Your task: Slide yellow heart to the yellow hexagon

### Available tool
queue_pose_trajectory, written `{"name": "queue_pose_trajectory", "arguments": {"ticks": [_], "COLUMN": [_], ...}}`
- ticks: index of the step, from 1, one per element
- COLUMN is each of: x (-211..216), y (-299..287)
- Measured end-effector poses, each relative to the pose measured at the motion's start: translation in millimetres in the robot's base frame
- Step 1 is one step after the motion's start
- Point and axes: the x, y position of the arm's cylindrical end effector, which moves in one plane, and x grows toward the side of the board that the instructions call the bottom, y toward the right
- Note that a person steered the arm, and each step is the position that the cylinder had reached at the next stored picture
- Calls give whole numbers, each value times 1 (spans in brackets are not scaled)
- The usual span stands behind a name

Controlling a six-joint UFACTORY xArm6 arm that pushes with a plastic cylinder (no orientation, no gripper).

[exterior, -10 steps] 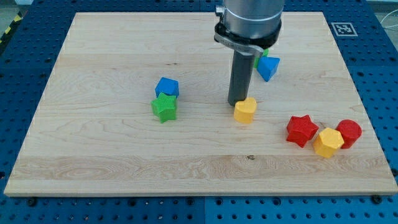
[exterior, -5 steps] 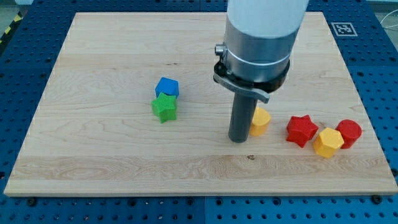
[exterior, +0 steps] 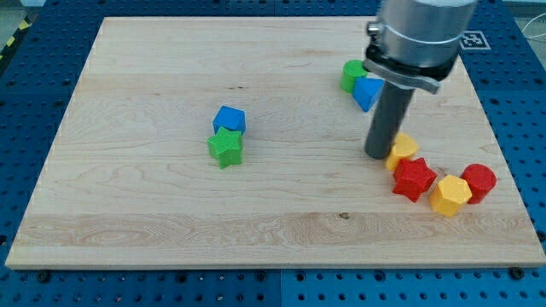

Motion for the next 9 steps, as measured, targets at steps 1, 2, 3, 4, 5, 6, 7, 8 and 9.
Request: {"name": "queue_pose_trajectory", "arguments": {"ticks": [1, 2, 3, 4, 5, 6, 7, 8, 9], "x": [2, 2, 5, 6, -3, -27, -35, -20, -6], "y": [30, 47, 47, 49, 47, 59, 95, 95, 75]}}
